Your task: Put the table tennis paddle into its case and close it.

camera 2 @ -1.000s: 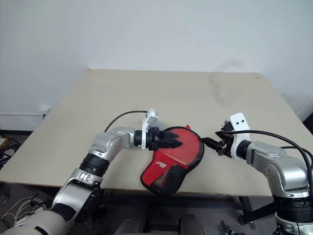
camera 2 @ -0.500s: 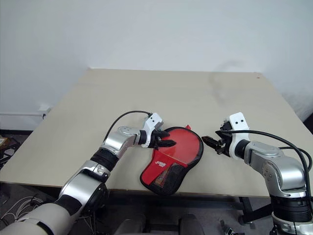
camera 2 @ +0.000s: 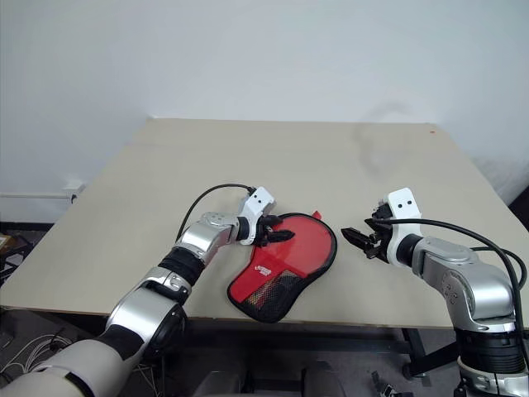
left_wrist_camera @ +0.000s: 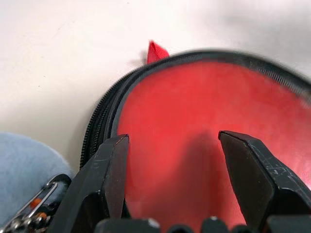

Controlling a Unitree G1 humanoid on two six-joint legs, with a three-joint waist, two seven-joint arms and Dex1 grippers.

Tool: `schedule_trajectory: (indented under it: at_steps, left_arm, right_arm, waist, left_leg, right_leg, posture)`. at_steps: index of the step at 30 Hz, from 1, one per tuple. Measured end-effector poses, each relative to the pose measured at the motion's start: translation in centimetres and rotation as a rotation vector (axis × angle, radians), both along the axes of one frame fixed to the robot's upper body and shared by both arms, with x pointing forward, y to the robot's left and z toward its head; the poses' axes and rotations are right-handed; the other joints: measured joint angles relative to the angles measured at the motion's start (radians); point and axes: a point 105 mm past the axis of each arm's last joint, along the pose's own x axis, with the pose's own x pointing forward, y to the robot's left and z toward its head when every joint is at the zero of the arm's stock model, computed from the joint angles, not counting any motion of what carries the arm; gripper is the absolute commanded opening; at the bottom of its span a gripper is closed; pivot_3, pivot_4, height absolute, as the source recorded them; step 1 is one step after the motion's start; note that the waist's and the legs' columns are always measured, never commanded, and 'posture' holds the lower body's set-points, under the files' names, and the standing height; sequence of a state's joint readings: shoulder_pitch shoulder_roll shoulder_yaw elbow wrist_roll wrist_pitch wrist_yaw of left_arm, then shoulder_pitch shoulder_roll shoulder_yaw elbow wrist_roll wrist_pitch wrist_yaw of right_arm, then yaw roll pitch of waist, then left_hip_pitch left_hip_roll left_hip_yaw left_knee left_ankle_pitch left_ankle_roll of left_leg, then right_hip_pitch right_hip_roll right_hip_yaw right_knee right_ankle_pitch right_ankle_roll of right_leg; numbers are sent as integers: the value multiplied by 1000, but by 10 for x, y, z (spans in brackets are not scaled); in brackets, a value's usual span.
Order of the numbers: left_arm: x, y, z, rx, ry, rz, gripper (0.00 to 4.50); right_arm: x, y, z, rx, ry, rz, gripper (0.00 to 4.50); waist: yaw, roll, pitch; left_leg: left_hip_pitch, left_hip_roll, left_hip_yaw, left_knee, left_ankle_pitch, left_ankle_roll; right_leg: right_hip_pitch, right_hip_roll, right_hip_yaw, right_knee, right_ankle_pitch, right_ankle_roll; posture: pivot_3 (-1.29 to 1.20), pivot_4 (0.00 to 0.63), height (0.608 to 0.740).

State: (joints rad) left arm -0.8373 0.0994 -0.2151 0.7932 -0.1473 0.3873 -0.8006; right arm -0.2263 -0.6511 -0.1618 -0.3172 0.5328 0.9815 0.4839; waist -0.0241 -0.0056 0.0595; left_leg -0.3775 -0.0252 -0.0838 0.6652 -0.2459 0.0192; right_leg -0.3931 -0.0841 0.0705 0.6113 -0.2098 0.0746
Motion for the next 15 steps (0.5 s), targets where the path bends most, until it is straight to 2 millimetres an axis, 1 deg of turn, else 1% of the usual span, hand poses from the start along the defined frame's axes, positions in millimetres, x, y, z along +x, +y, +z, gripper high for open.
schedule_trajectory:
  at_steps: [4, 6, 8, 11, 15]
  left_arm:
    - [-3, -8, 37, -204, 15, -38, 3130]
    - [-10, -12, 54, -278, 21, -90, 3130]
    - [-18, -12, 63, -310, 25, -144, 3130]
    - [-29, -7, 58, -281, 46, -190, 3130]
    - [-44, 3, 40, -219, 68, -241, 3130]
  right_arm:
    - [0, 2, -1, 10, 2, 12, 3570]
    - [0, 5, -2, 13, 5, 28, 3570]
    - [0, 7, -2, 14, 8, 39, 3570]
    - [0, 8, -1, 17, 7, 46, 3570]
    - [0, 9, 0, 19, 2, 53, 3570]
  waist:
    - [2, 0, 0]
    - [2, 0, 0]
    - [1, 0, 0]
    - [1, 0, 0]
    - [1, 1, 0]
  left_leg:
    - [-2, -1, -1, -2, 0, 0]
    - [-2, -1, -1, -4, -1, 0]
    - [-2, -1, -1, -5, -1, 0]
    - [-1, -1, -1, -5, -1, 0]
    - [0, -1, -1, -3, -1, 0]
  right_leg:
    - [-1, 0, 0, -2, 0, 1]
    - [-1, 0, 0, -3, 0, 1]
    - [-1, 0, 0, -3, 0, 2]
    - [-1, 0, 0, -2, 0, 1]
    - [0, 0, 0, -2, 0, 0]
  posture:
    - [0, 0, 740]
    - [0, 0, 740]
    - [0, 0, 740]
    - [0, 0, 740]
    - [0, 0, 740]
